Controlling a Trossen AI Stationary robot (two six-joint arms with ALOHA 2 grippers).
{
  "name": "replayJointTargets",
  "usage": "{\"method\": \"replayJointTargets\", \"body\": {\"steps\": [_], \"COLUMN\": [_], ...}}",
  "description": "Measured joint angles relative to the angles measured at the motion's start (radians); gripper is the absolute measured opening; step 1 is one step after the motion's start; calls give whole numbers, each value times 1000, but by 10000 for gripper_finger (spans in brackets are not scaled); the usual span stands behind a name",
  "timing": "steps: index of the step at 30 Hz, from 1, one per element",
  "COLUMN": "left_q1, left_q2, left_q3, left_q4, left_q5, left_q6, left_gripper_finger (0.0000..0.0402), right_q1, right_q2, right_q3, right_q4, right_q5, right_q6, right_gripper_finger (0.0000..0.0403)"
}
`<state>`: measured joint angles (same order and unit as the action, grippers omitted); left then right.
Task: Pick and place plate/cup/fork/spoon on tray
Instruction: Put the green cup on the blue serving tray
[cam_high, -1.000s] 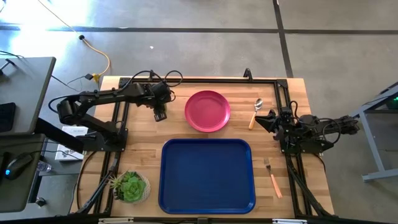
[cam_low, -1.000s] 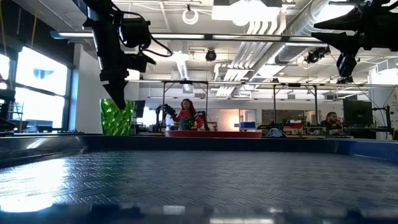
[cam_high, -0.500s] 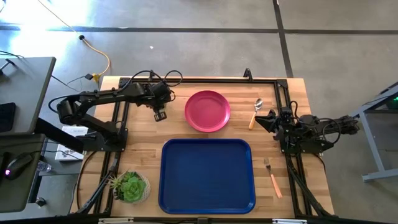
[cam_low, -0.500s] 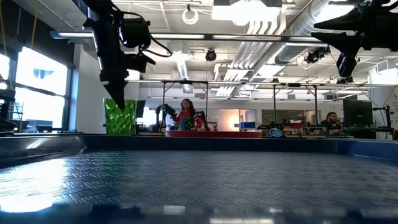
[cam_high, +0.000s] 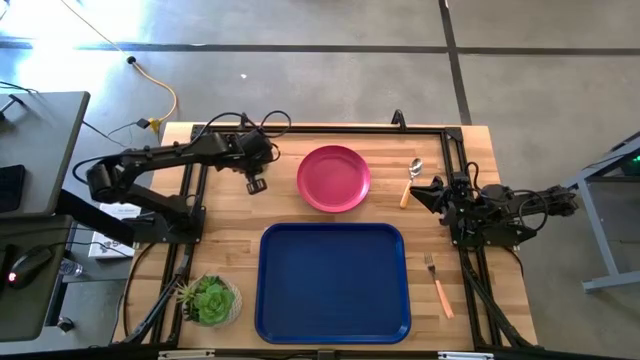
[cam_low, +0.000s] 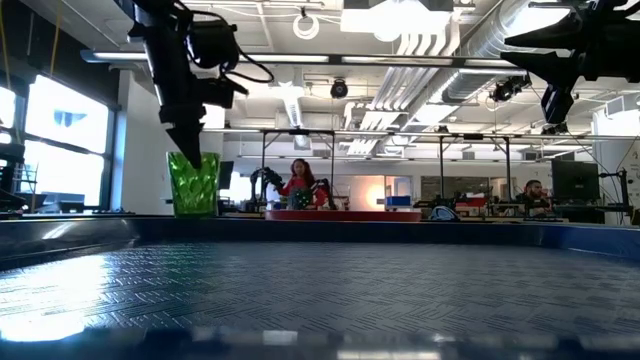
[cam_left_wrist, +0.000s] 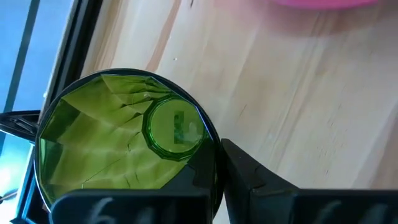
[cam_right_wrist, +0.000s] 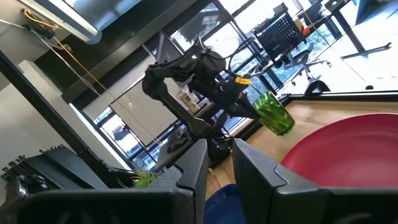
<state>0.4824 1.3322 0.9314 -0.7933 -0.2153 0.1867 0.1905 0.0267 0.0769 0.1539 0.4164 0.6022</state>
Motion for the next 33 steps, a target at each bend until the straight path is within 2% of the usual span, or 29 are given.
{"method": "replayJointTargets", "body": {"steps": [6, 14, 22, 33], "left_q1": [-25, -78, -132, -278], "left_q2": [-57, -114, -121, -121], "left_q3": [10, 114, 237, 308], "left_q4": [-9, -28, -158, -185], "left_q5": [0, 0, 0, 7], "left_q6": [-10, -53, -86, -218], "left_gripper_finger": [3, 2, 2, 2], "right_q1": [0, 0, 0, 0], "right_q2": [0, 0, 0, 0], "right_q3": [0, 0, 0, 0], "right_q4": [0, -22, -46, -62], "right_q5": [0, 3, 13, 48], "right_q6": [0, 0, 0, 3], "right_gripper_finger": [66, 66, 66, 66]}}
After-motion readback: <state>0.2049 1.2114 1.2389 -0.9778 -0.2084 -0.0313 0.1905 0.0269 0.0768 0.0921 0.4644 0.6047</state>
